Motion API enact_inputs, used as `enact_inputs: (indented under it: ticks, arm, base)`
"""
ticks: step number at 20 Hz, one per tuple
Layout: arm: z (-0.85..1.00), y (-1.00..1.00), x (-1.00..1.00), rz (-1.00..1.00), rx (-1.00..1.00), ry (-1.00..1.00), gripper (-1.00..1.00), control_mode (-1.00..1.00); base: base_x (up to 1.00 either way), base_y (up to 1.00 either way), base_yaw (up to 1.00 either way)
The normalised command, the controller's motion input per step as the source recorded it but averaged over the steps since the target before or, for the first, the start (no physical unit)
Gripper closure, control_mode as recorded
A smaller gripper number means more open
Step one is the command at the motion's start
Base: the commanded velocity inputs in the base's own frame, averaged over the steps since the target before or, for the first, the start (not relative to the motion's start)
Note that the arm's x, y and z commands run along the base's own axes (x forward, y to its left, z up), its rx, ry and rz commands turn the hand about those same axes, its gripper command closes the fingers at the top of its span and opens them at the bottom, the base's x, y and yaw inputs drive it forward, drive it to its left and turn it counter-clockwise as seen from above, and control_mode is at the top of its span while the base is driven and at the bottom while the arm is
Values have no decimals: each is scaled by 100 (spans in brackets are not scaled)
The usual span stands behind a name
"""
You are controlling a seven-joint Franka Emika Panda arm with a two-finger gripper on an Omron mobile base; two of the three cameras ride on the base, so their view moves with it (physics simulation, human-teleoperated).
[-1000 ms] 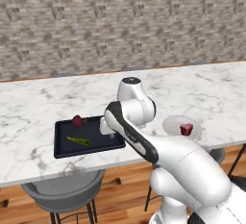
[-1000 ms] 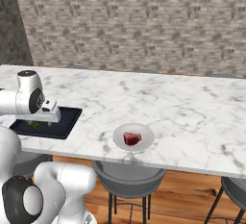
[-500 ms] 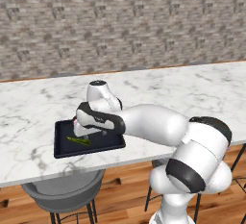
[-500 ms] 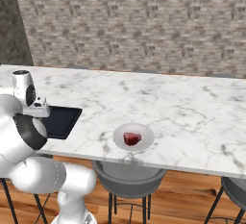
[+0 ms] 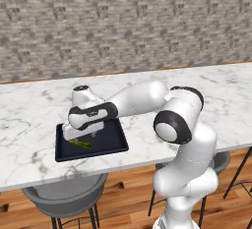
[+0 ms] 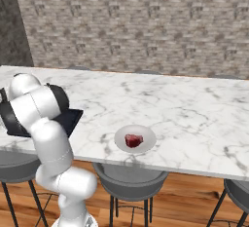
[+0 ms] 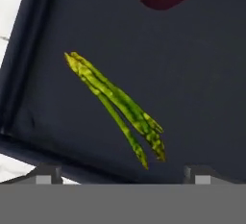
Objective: Create a steak meal by picking up the steak and asparagus from the tray and placing them on the plate. Leave the beet on the tray.
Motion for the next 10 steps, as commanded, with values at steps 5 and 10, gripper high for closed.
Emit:
enact_inputs:
  ticks: [5,10]
  arm:
    - [-47,17,52,8,-2,0,-100,-100]
    - [-46,17,48,7,-3,0,-100,-100]
  base:
    - [0,0,0]
    - [0,0,0]
